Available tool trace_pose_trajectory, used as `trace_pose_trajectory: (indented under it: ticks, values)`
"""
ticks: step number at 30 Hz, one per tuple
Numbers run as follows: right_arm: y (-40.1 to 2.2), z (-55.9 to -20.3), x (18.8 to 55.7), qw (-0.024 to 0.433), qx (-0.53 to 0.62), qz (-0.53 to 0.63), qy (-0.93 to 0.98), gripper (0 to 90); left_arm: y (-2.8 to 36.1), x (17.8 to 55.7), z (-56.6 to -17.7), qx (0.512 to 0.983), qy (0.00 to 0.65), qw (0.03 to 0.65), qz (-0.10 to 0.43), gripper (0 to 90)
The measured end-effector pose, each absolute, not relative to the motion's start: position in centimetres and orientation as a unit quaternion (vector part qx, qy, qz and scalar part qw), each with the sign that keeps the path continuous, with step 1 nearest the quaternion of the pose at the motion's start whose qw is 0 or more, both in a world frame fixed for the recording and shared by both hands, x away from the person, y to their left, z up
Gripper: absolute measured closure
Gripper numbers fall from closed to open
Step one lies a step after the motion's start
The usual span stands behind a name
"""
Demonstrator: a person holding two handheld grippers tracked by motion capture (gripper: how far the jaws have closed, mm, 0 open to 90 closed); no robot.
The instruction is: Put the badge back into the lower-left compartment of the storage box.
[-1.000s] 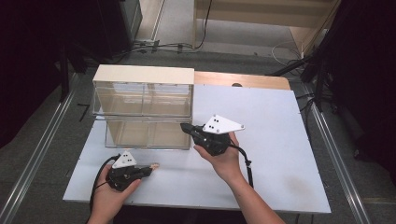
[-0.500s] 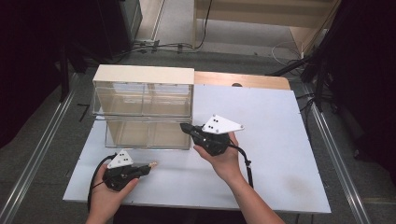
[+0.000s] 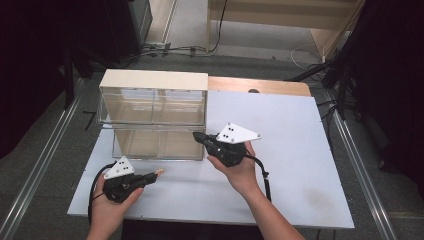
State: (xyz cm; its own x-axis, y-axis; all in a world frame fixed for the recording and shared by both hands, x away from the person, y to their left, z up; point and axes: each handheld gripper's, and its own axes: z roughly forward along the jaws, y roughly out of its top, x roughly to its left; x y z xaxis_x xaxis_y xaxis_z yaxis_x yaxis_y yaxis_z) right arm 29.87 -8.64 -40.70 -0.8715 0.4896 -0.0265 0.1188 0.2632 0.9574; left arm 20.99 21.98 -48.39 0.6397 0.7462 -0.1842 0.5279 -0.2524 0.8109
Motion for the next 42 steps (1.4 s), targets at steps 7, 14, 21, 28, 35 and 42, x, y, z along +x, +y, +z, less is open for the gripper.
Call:
trace_pose_trajectory:
  ticks: [7,14,21,28,35,42]
  values:
    - [-8.6,-40.7,29.9,0.161,0.195,0.575,0.778,88.1,22.3,21.1,-47.6,0.775,0.406,0.467,0.128,89.4]
    - [-8.6,-40.8,29.9,0.159,0.197,0.574,0.778,88.1,22.7,21.1,-47.0,0.768,0.409,0.475,0.134,89.4]
    - [-8.6,-40.8,29.9,0.159,0.197,0.574,0.779,88.1,23.0,21.3,-46.6,0.762,0.412,0.48,0.14,89.4]
    - [-8.6,-40.9,29.9,0.157,0.2,0.573,0.779,88.1,23.2,21.5,-46.2,0.757,0.416,0.482,0.148,89.4]
    - [-8.5,-41.0,30.0,0.158,0.2,0.573,0.779,88.1,23.3,21.7,-46.0,0.755,0.414,0.486,0.152,89.4]
    - [-8.5,-41.0,30.0,0.158,0.2,0.572,0.78,88.1,23.5,21.8,-45.8,0.751,0.415,0.489,0.154,89.4]
